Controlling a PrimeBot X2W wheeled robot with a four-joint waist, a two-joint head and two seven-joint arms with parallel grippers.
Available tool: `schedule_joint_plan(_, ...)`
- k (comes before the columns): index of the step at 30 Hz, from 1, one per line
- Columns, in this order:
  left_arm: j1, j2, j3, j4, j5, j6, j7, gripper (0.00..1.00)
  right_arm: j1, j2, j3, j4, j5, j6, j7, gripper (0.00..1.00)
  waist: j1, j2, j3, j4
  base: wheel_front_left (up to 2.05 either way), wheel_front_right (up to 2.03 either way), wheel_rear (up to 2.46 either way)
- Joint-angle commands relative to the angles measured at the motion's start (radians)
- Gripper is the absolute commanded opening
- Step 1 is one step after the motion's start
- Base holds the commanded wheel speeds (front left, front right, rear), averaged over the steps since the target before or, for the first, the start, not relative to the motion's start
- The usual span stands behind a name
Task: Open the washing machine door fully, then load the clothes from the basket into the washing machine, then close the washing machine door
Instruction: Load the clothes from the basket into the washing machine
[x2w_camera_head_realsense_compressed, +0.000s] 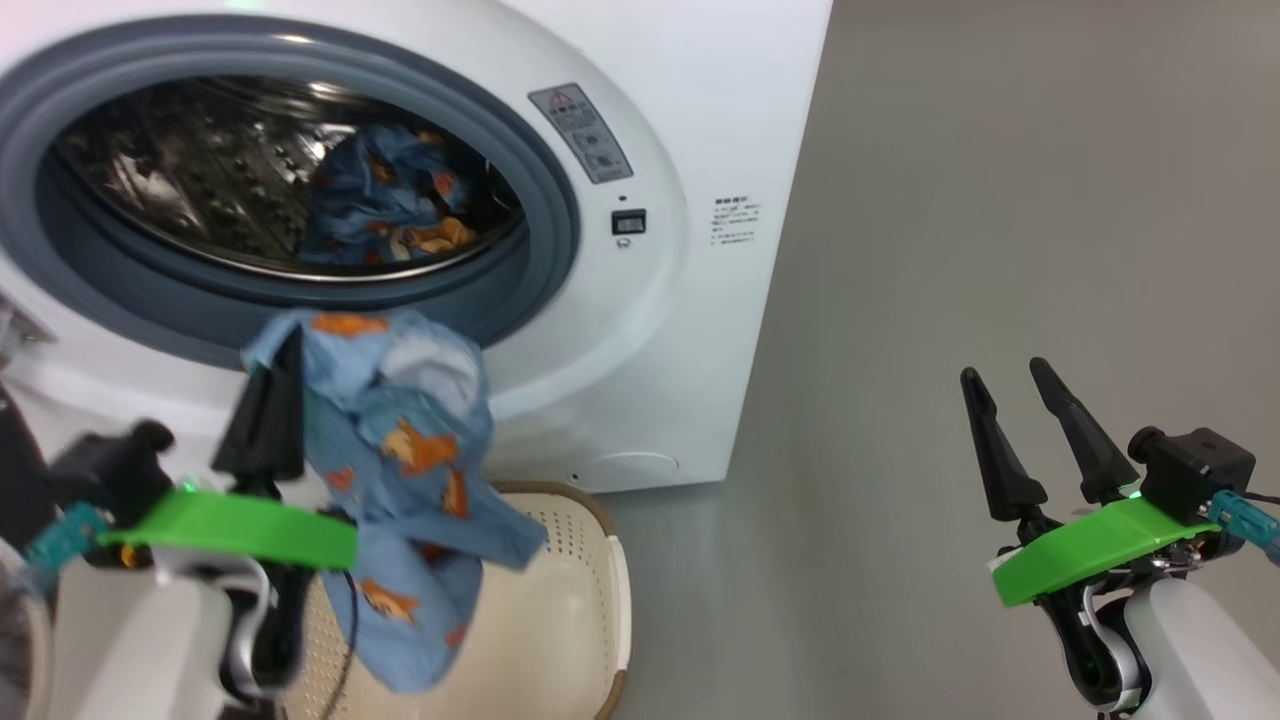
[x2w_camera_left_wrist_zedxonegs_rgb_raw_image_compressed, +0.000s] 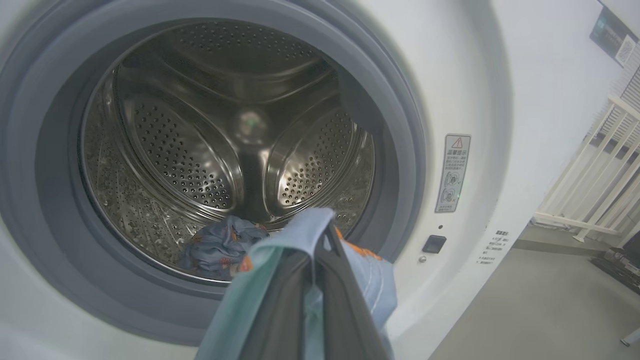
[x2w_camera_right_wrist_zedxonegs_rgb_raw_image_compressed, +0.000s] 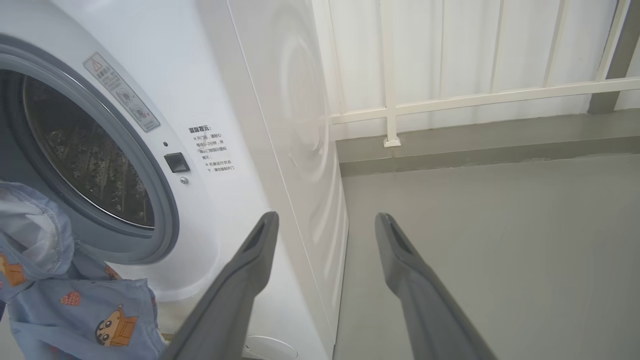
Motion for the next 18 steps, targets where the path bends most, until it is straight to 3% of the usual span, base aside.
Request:
schedule_joint_plan(1, -0.053, 0.037, 0.040, -0.005, 0.011, 0.001, 0.000, 0.00, -0.027, -0.010, 0.014, -0.027, -0.002, 0.005, -0.008, 1.00, -0.0001, 0.0000, 0.023, -0.017, 0.00, 0.00, 0.00)
schedule_joint_plan(18, -0.504, 0.110, 0.043, 0.471, 0.007, -0.042, 0.012, 0.00, -0.119, -0.025, -0.007, -0.089, -0.040, 0.005, -0.008, 1.00, -0.0001, 0.0000, 0.318, -0.139, 0.00, 0.00, 0.00)
